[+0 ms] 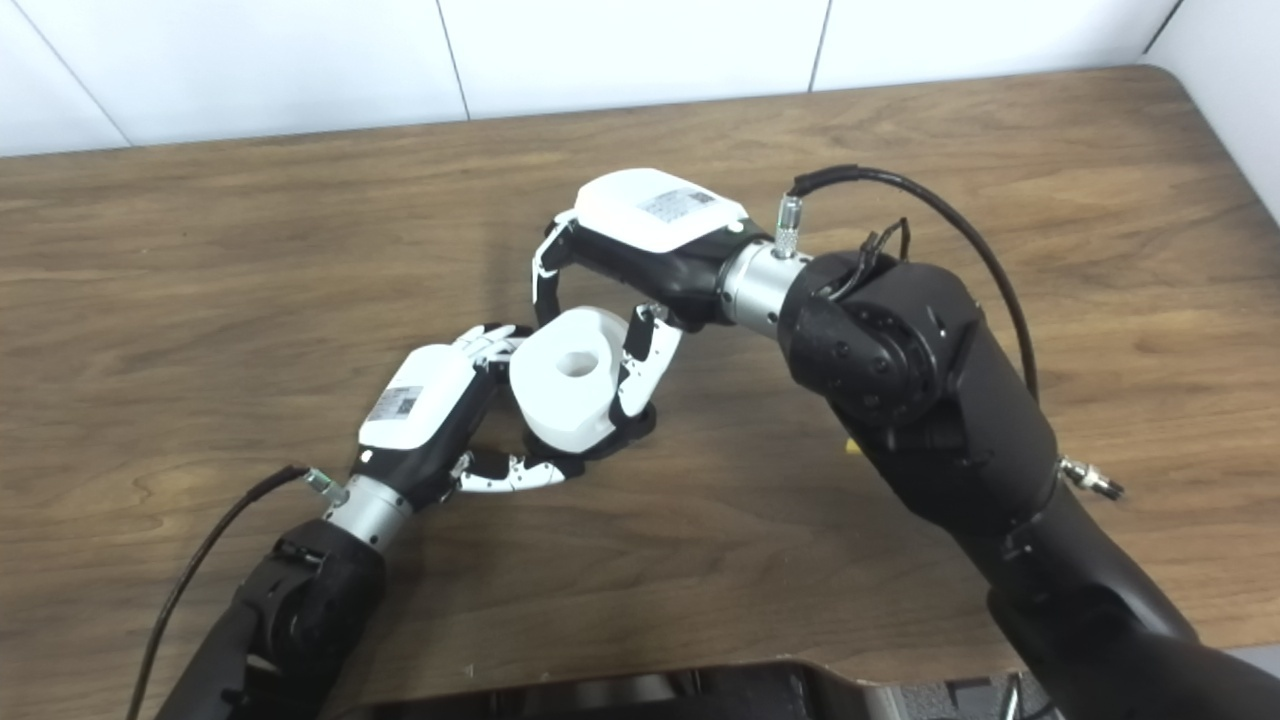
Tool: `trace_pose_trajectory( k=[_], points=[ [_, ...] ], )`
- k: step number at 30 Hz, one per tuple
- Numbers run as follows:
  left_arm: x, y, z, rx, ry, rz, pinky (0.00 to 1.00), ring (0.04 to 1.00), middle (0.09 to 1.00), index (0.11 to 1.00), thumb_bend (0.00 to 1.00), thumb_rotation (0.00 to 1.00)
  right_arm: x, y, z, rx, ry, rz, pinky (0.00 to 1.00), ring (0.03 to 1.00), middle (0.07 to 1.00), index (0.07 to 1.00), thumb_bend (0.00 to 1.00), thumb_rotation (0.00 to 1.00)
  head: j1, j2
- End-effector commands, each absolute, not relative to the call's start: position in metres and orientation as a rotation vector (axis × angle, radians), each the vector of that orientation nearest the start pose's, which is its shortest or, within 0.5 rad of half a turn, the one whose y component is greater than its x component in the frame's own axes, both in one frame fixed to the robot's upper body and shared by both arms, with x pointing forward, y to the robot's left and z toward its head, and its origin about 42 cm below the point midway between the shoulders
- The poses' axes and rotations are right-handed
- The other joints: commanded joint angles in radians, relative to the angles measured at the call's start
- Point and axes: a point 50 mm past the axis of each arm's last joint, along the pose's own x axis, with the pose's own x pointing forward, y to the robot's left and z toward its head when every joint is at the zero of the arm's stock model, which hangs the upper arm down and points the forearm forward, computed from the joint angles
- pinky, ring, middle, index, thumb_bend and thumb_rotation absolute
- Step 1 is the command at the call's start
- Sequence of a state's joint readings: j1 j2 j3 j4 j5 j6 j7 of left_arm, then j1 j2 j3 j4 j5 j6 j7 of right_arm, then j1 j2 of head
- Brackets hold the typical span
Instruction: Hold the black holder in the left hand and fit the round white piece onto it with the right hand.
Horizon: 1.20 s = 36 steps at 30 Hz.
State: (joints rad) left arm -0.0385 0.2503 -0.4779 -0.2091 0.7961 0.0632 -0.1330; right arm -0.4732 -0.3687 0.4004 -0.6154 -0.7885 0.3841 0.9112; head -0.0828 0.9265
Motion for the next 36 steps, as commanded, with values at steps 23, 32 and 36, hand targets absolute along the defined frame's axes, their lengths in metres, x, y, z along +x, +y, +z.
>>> trace_pose_trajectory(
  k=[23,32,36],
  points=[
    [0.248,0.154,0.12,1.037,-0.162,-0.573,0.93,0.897,0.813,0.488,0.52,0.05,0.302,-0.157,0.309,-1.314,-0.389,0.68,0.77,0.883,0.749,0.481,0.53,0.13,-0.007,0.008],
    [0.248,0.153,0.122,1.044,-0.16,-0.576,0.93,0.899,0.816,0.488,0.52,0.05,0.301,-0.156,0.305,-1.301,-0.373,0.691,0.77,0.889,0.758,0.481,0.53,0.13,-0.004,0.012],
    [0.247,0.152,0.122,1.043,-0.162,-0.574,0.93,0.896,0.814,0.488,0.52,0.05,0.301,-0.154,0.303,-1.303,-0.37,0.7,0.78,0.891,0.757,0.481,0.53,0.13,-0.001,0.014]
  ],
)
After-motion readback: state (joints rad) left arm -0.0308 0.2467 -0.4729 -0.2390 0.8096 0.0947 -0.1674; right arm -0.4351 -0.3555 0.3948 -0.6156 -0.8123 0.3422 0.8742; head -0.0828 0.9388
